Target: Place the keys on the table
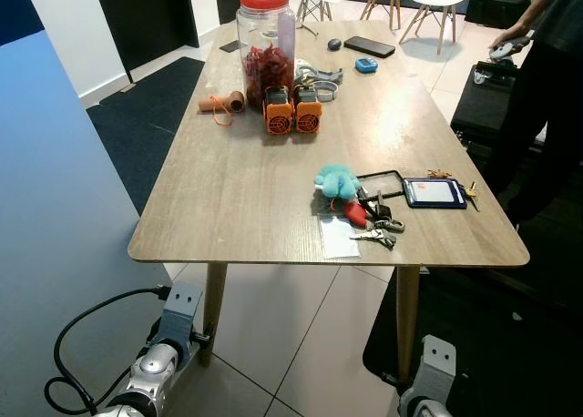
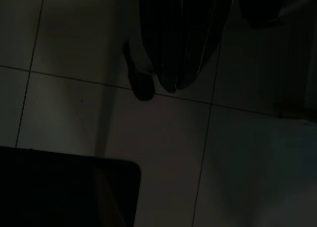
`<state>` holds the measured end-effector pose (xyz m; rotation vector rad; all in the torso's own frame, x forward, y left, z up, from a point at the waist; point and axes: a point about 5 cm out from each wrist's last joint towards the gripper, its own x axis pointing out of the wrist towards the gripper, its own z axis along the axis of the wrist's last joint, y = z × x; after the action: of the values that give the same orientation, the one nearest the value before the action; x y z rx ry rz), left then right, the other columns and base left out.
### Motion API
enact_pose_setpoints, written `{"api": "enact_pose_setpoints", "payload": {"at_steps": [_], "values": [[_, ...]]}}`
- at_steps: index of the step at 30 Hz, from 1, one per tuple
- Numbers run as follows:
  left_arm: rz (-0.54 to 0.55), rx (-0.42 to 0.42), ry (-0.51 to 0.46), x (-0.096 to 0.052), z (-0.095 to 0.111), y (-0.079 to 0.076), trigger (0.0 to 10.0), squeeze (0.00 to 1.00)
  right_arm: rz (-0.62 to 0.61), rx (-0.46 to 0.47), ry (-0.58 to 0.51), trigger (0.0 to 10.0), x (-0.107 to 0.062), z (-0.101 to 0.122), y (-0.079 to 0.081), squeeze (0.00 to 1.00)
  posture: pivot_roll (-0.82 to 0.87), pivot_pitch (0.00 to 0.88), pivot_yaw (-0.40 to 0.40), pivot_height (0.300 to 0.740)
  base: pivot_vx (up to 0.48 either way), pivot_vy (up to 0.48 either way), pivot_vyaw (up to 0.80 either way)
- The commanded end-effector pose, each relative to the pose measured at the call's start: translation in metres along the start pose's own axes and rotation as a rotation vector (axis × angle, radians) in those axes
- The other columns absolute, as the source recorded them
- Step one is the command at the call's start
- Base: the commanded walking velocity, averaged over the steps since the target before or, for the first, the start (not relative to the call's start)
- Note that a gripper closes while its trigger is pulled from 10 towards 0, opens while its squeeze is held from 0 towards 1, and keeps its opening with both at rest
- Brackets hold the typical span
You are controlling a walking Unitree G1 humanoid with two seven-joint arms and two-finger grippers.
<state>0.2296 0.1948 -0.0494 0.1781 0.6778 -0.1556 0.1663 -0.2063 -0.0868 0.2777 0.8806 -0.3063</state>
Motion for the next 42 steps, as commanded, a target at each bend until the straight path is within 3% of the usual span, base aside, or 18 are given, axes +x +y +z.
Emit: {"api": "enact_pose_setpoints", "payload": {"at_steps": [1, 9, 18, 23, 27, 37, 42], "values": [[-0.018, 0.025, 0.015, -0.001, -0.003, -0.001, 10.0, 0.00, 0.008, -0.027, 0.016, 10.0, -0.002, -0.007, 0.001, 0.00, 0.01, 0.000, 0.047, 0.740, 0.000, 0.000, 0.00], [-0.052, 0.086, 0.043, -0.001, -0.006, -0.004, 10.0, 0.00, 0.000, -0.017, 0.027, 10.0, -0.003, -0.011, 0.000, 0.00, 0.02, 0.000, 0.053, 0.740, 0.000, 0.000, 0.00], [-0.054, 0.071, 0.059, -0.001, -0.009, -0.005, 10.0, 0.00, -0.005, -0.007, 0.052, 10.0, -0.005, -0.021, 0.000, 0.00, 0.01, 0.009, 0.062, 0.740, 0.000, 0.000, 0.00], [-0.047, 0.051, 0.053, -0.001, -0.009, -0.005, 10.0, 0.00, 0.034, -0.091, 0.057, 10.0, -0.006, -0.025, 0.005, 0.00, 0.00, 0.019, 0.064, 0.740, 0.000, 0.000, 0.00], [-0.053, 0.046, 0.044, 0.000, -0.007, -0.009, 10.0, 0.00, 0.085, -0.177, 0.059, 10.0, -0.006, -0.026, 0.012, 0.00, 0.00, 0.024, 0.065, 0.740, 0.000, 0.000, 0.80], [-0.043, 0.040, 0.034, 0.002, -0.003, -0.012, 10.0, 0.00, 0.075, -0.179, 0.069, 10.0, -0.007, -0.028, 0.009, 0.00, 0.00, 0.027, 0.063, 0.740, 0.000, 0.000, 0.80], [-0.031, 0.027, 0.025, 0.002, -0.002, -0.011, 10.0, 0.00, 0.077, -0.186, 0.072, 10.0, -0.006, -0.027, 0.016, 0.00, 0.00, 0.027, 0.063, 0.740, 0.000, 0.000, 0.80]]}}
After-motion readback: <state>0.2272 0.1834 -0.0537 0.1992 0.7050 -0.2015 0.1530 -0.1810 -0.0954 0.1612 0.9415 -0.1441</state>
